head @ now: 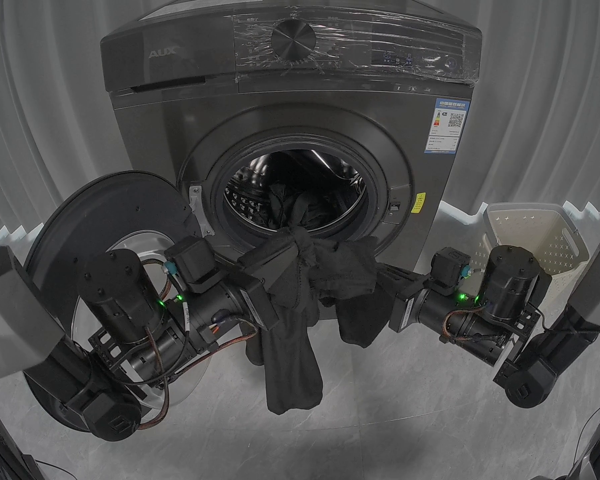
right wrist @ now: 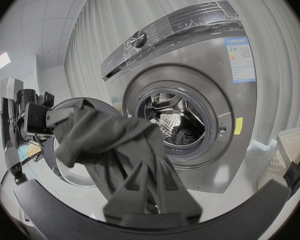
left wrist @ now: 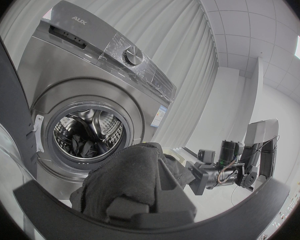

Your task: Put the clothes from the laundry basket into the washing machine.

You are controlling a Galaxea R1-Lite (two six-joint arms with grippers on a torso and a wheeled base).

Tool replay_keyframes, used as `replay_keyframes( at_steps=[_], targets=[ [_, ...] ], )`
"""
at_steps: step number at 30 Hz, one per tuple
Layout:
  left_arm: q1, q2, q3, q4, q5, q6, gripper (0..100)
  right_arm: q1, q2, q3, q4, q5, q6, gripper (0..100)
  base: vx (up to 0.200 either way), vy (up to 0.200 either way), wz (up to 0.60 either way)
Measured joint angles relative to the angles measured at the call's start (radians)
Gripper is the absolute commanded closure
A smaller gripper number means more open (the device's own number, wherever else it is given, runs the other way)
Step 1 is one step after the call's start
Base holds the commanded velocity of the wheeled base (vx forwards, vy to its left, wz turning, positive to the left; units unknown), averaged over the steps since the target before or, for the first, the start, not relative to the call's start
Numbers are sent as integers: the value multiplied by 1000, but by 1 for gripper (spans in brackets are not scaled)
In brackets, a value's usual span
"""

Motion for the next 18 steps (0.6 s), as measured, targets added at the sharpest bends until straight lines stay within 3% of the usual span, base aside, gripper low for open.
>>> replay_keyframes(
  at_steps=[18],
  targets=[
    [-14,-13,-12,0,-4,0,100,46,104,-21,-1,25,-11,0,0,0,0]
  ],
)
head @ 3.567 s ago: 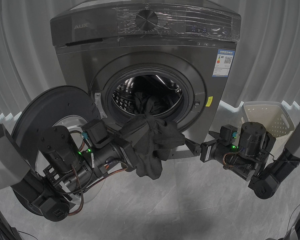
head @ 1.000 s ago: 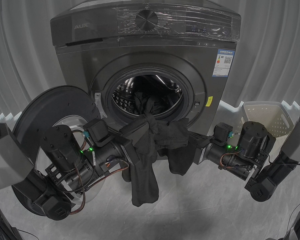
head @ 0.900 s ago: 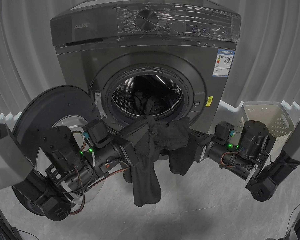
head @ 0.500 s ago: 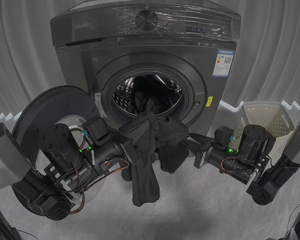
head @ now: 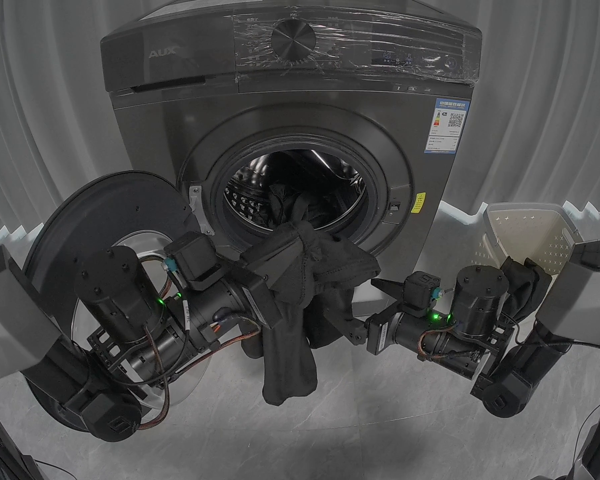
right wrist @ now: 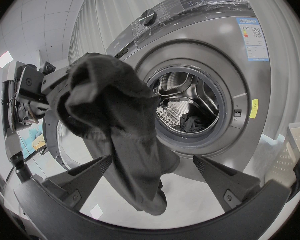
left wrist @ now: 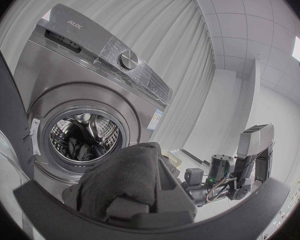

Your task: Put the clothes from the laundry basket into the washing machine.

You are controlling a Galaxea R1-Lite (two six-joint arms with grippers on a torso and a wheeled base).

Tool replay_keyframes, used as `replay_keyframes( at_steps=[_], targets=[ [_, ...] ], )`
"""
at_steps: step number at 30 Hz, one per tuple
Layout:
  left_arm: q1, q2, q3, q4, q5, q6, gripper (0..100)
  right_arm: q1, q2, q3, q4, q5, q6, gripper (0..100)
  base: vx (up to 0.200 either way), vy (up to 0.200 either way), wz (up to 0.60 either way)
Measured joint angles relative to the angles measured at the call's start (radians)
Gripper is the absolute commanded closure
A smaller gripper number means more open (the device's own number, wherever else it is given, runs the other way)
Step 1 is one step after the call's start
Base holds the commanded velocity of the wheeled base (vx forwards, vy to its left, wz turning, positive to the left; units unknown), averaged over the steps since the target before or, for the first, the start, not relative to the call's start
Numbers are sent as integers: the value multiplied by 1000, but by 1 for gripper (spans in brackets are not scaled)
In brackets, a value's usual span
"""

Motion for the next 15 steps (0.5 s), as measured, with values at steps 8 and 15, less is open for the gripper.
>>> replay_keyframes(
  at_steps=[8,15],
  targets=[
    [-1,0,6,0,0,1,100,-18,39,-139,19,-2,0,0,0,0,0],
    [-1,5,8,0,0,1,100,-16,64,-198,15,0,0,100,0,0,0]
  ],
)
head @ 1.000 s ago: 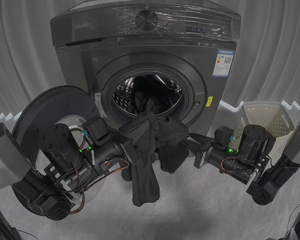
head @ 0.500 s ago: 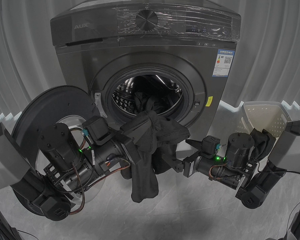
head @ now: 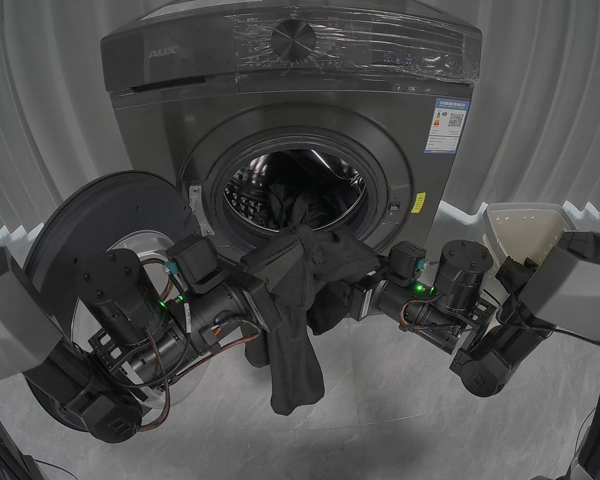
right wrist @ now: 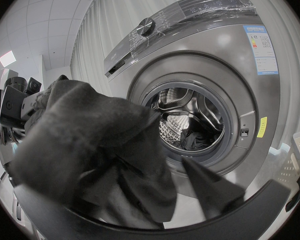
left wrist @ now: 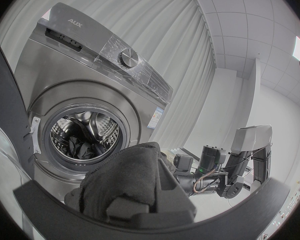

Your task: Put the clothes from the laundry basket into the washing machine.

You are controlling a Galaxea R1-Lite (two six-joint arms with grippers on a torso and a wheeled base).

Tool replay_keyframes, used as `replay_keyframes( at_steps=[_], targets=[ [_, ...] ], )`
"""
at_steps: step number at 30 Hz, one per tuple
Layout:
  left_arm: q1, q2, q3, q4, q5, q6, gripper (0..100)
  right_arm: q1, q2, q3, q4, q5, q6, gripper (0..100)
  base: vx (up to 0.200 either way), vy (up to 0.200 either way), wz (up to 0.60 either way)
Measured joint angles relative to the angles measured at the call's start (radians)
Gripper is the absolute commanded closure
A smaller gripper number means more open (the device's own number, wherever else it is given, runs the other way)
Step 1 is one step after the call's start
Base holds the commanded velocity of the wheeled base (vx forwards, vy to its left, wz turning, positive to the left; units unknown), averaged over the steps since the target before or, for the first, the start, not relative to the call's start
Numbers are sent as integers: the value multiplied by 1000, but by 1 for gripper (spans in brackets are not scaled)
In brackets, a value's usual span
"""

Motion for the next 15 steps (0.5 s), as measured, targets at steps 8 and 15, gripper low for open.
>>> replay_keyframes(
  at_steps=[8,15],
  targets=[
    [7,12,-4,0,7,0,100,9,-7,6,-3,-1,1,100,0,0,0],
    [11,26,-15,1,40,4,100,0,-77,77,10,-27,0,100,0,0,0]
  ],
)
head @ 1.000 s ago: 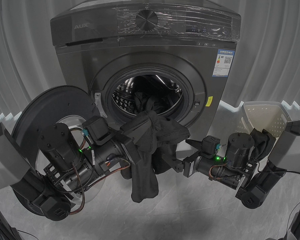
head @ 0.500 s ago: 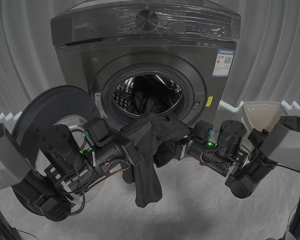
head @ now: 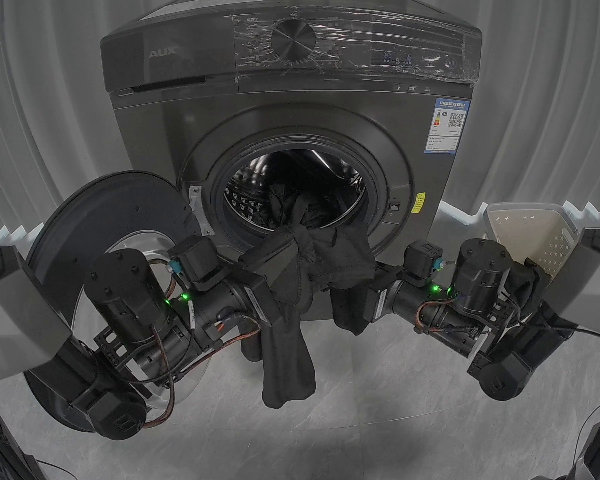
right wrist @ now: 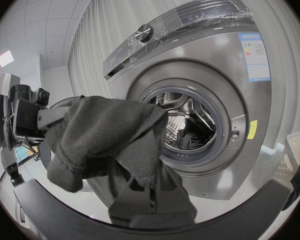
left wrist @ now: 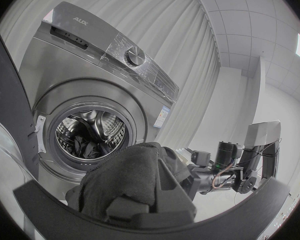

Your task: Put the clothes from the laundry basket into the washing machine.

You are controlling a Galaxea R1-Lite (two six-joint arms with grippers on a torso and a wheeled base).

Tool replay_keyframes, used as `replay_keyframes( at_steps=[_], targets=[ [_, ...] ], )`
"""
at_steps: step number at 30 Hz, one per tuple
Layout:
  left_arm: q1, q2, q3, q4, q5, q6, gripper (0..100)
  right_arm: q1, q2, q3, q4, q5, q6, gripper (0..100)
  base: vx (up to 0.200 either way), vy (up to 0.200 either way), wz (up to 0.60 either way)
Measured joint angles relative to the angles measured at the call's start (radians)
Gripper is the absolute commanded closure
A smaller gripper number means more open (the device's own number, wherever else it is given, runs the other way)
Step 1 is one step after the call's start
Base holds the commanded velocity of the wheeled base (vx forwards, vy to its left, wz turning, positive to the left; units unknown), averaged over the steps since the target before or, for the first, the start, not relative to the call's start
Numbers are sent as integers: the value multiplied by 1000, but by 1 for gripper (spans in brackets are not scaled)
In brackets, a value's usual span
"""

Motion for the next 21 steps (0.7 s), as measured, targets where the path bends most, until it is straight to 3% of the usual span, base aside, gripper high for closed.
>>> replay_keyframes(
  at_steps=[5,6,21],
  targets=[
    [0,3,-14,0,16,-6,100,-3,-45,32,1,-7,0,100,0,0,0],
    [1,3,-14,0,16,-7,0,-4,-50,34,2,-8,0,100,0,0,0],
    [42,45,-5,2,83,-13,0,-21,-106,25,5,-18,0,100,0,0,0]
  ],
)
